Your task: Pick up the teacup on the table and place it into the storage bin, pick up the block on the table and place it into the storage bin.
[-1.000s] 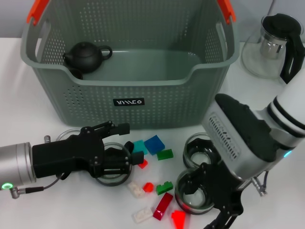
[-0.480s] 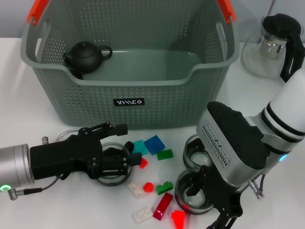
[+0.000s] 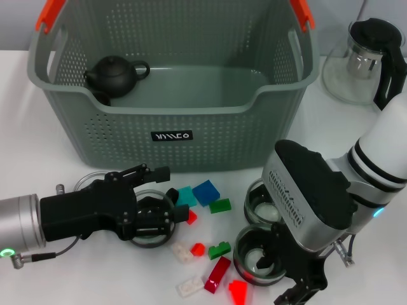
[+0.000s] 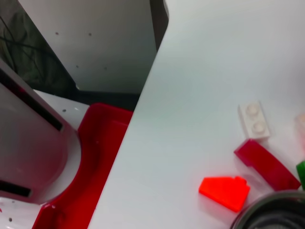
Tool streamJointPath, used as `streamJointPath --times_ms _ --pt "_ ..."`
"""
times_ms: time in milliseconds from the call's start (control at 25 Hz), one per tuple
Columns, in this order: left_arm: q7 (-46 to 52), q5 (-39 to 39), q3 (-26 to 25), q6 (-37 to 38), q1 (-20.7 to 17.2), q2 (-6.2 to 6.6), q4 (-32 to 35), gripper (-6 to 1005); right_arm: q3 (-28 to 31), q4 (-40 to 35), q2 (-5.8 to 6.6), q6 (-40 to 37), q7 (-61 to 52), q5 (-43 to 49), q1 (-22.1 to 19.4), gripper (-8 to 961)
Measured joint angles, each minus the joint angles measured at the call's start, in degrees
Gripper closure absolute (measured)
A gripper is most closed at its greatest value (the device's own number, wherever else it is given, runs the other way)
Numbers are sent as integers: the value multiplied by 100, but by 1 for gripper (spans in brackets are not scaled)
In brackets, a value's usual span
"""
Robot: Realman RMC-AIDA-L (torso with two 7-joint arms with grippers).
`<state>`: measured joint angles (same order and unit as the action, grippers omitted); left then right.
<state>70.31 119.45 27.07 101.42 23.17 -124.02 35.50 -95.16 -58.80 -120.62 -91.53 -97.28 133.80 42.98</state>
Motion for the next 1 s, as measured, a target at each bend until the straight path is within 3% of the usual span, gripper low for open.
streamJointPath --times_ms 200,400,840,1000 --pt "0 0 0 0 -6 0 -8 65 -72 1 -7 31 -39 96 -10 210" --pt "-1 0 -27 0 -31 0 -9 65 -72 -10 -6 33 -170 86 -8 456" --pt "-63 0 -122 31 -53 0 -23 65 -72 -3 18 0 -461 94 60 881" --pt "-63 0 -123 51 -56 0 -26 65 -53 -11 21 -28 -475 94 62 880"
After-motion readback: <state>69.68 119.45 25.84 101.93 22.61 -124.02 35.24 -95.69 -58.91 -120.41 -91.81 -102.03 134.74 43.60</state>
